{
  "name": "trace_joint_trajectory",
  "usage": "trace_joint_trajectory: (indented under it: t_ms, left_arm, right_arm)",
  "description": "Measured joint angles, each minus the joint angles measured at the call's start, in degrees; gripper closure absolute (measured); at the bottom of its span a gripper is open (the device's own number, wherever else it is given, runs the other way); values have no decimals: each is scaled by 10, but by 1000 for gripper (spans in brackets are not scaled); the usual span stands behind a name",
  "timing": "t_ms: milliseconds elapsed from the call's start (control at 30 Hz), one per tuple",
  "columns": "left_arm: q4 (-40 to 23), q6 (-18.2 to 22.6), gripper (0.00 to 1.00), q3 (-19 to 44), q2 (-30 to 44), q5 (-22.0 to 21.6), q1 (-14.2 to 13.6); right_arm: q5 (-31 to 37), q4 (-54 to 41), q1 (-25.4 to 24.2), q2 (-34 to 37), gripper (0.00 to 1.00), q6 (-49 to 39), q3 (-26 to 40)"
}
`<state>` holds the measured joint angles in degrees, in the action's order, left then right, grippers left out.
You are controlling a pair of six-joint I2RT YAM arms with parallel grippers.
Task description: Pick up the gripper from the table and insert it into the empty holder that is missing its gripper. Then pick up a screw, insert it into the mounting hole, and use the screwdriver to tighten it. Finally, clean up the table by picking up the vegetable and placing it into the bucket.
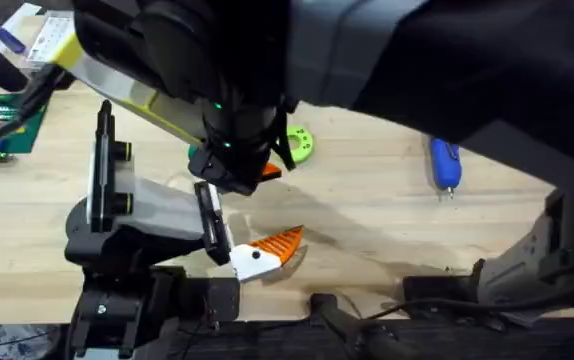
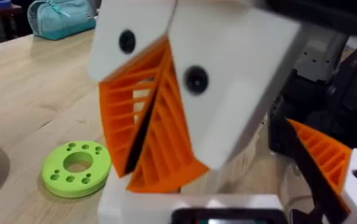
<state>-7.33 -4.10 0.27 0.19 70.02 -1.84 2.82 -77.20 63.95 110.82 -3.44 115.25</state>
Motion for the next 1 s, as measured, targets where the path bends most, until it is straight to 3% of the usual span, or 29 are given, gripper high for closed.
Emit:
trace_joint_trajectory:
  t_ms: [1000]
  left_arm:
    - [0,2,14,0,0,-1,1]
  right_arm:
    - [4,40,4,2,993,0,1]
